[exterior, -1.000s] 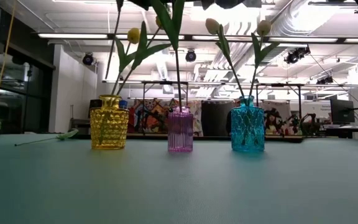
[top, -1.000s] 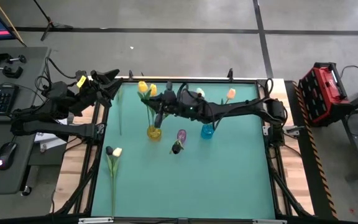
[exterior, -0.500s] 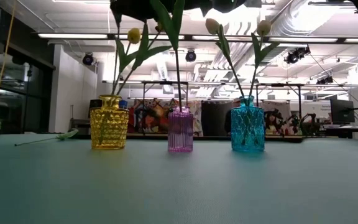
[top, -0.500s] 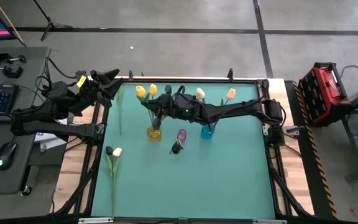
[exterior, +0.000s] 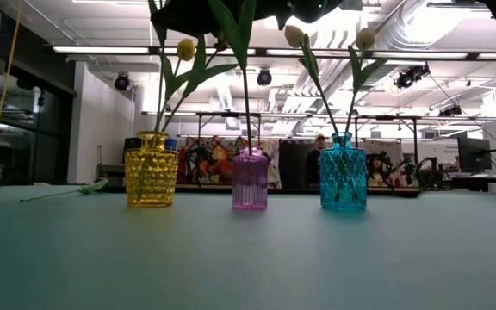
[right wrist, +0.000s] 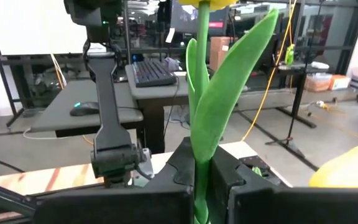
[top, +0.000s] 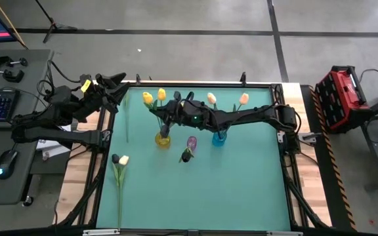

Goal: Sort flowers into vase by color
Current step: Put the yellow tulip into the yellow flower vase, then put the top black tulip into the purple flower vase

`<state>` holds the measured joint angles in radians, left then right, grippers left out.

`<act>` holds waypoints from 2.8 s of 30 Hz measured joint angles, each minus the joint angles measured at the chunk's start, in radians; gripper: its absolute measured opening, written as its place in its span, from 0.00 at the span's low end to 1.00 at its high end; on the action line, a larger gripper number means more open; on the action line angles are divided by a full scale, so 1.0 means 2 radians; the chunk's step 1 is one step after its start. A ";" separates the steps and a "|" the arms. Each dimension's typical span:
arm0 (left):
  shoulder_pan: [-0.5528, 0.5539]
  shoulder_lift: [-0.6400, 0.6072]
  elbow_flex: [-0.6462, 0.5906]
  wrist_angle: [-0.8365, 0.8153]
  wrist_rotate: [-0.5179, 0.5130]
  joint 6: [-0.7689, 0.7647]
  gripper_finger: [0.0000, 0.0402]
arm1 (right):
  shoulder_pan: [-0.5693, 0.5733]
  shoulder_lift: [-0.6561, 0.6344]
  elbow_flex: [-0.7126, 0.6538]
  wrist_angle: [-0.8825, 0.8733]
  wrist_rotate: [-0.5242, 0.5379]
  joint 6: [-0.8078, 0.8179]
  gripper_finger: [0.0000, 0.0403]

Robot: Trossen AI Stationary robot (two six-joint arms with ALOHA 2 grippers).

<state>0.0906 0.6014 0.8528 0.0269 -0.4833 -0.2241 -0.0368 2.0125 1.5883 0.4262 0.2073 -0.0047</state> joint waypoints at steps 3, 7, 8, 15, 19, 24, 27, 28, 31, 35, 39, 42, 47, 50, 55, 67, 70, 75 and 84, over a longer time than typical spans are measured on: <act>0.000 0.000 0.000 0.000 0.000 0.000 0.71 | 0.000 0.000 0.000 -0.005 0.000 0.016 0.01; 0.000 0.000 0.000 0.000 0.000 0.000 0.71 | 0.000 0.000 0.000 -0.004 -0.001 0.025 0.06; 0.000 0.000 0.000 0.000 0.000 0.000 0.71 | 0.001 0.000 0.000 -0.005 -0.004 0.025 0.09; 0.000 0.000 0.000 0.000 0.000 0.000 0.71 | 0.003 -0.003 0.038 -0.087 -0.008 0.028 0.40; 0.000 0.000 0.000 0.000 0.000 0.000 0.71 | 0.003 -0.003 0.069 -0.136 -0.008 0.025 0.59; 0.000 0.000 0.000 0.000 0.000 0.000 0.71 | 0.003 -0.004 0.108 -0.180 -0.008 0.015 0.73; 0.000 0.000 0.000 0.000 0.000 0.000 0.71 | 0.001 -0.004 0.133 -0.216 -0.008 0.000 0.76; 0.000 0.000 0.000 0.000 0.000 0.000 0.71 | -0.001 -0.004 0.141 -0.230 -0.008 -0.002 0.76; 0.000 0.000 0.000 0.000 0.000 0.000 0.71 | -0.004 -0.005 0.158 -0.272 -0.008 -0.003 0.76; 0.000 0.000 0.000 0.000 0.000 0.000 0.71 | -0.006 -0.005 0.168 -0.352 -0.017 -0.002 0.76; 0.000 0.000 0.000 0.000 0.000 0.000 0.71 | -0.006 -0.004 0.168 -0.385 -0.033 -0.001 0.76; 0.000 0.000 0.000 0.000 -0.013 0.000 0.71 | -0.006 -0.004 0.169 -0.388 -0.053 0.003 0.76; 0.000 0.000 0.000 0.000 -0.026 0.000 0.71 | -0.004 -0.008 0.169 -0.394 -0.060 0.002 0.76; 0.000 0.000 0.000 0.000 -0.026 0.000 0.71 | -0.005 -0.018 0.169 -0.391 -0.059 0.002 0.76; 0.000 0.000 0.000 0.000 -0.026 0.000 0.71 | -0.015 -0.040 0.169 -0.362 -0.058 0.002 0.76; 0.000 0.000 0.000 -0.001 -0.028 -0.018 0.71 | -0.039 -0.086 0.169 -0.316 -0.055 -0.002 0.76; 0.000 0.000 0.000 -0.007 -0.012 -0.031 0.71 | -0.048 -0.101 0.169 -0.317 -0.055 -0.002 0.76; 0.000 0.000 0.000 -0.057 0.031 -0.078 0.71 | -0.068 -0.139 0.169 -0.332 -0.055 -0.002 0.76; 0.007 0.018 0.017 -0.166 -0.024 -0.150 0.71 | -0.097 -0.208 0.169 -0.410 -0.013 -0.013 0.76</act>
<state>0.1047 0.6368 0.8870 -0.3044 -0.5323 -0.5239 -0.2301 1.5971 1.9263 -0.3939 0.1805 -0.0299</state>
